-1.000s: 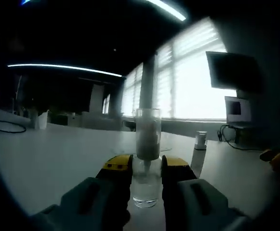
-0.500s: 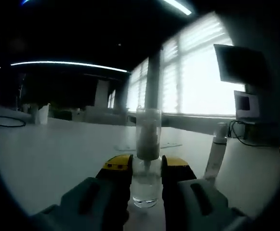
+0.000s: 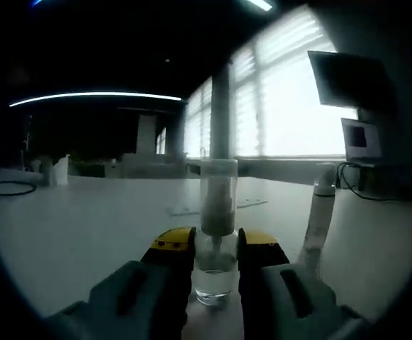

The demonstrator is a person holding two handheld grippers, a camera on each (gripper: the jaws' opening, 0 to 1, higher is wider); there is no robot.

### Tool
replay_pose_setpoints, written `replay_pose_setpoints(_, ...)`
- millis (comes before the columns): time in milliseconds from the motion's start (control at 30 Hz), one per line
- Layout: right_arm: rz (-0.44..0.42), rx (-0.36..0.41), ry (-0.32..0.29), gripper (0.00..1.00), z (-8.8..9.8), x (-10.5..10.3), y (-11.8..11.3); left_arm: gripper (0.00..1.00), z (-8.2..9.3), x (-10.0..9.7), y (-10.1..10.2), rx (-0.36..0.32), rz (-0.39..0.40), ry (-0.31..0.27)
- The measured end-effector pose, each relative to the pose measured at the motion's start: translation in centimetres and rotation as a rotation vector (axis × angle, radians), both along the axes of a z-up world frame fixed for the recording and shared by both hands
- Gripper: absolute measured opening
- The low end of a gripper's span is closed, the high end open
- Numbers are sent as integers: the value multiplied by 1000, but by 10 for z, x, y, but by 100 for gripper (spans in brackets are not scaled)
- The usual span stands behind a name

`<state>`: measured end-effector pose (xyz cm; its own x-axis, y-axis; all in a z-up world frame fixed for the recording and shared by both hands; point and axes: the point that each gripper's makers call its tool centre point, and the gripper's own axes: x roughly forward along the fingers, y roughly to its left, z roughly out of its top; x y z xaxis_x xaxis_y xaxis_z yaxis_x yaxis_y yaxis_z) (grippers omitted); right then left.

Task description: Clamp pump bottle remove cover press pump head put on cover

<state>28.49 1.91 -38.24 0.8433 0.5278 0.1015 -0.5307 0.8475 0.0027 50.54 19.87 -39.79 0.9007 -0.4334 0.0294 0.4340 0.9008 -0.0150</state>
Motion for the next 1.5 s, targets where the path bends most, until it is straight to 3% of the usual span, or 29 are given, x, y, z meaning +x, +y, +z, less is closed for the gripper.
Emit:
replay_pose_setpoints(333, -3, 1, -2, 19, 0, 0, -1, 17, 0, -5, 4, -4, 7, 12)
replay_pose_setpoints(400, -3, 1, -2, 19, 0, 0, -1, 19, -2, 6, 6, -13, -5, 11)
replay_pose_setpoints(467, -3, 1, -1, 19, 0, 0, 0, 21, 1, -4, -1, -14, -19, 9)
replay_pose_setpoints(700, -1, 6, 4, 19, 0, 0, -2, 26, 2, -4, 0, -19, -38, 3)
replay_pose_setpoints(767, -1, 10, 7, 19, 0, 1, -2, 29, -1, -10, 1, -5, -43, 17)
replay_pose_setpoints(867, -3, 8, 9, 19, -1, 2, -2, 30, 1, -26, 0, 20, -69, -8)
replay_pose_setpoints(1200, -5, 1, 11, 19, -2, 1, -1, 30, 8, -38, 20, -12, -33, -12)
replay_pose_setpoints(1233, -4, -1, 11, 19, -2, 1, -1, 30, 9, -41, 21, -56, -33, 9)
replay_pose_setpoints(1367, -4, -1, 16, 20, -3, 2, -2, 30, 23, -51, 21, -122, -56, 11)
replay_pose_setpoints(1500, -6, 2, 23, 20, -4, 3, -2, 30, 38, -65, 17, -112, -107, -20)
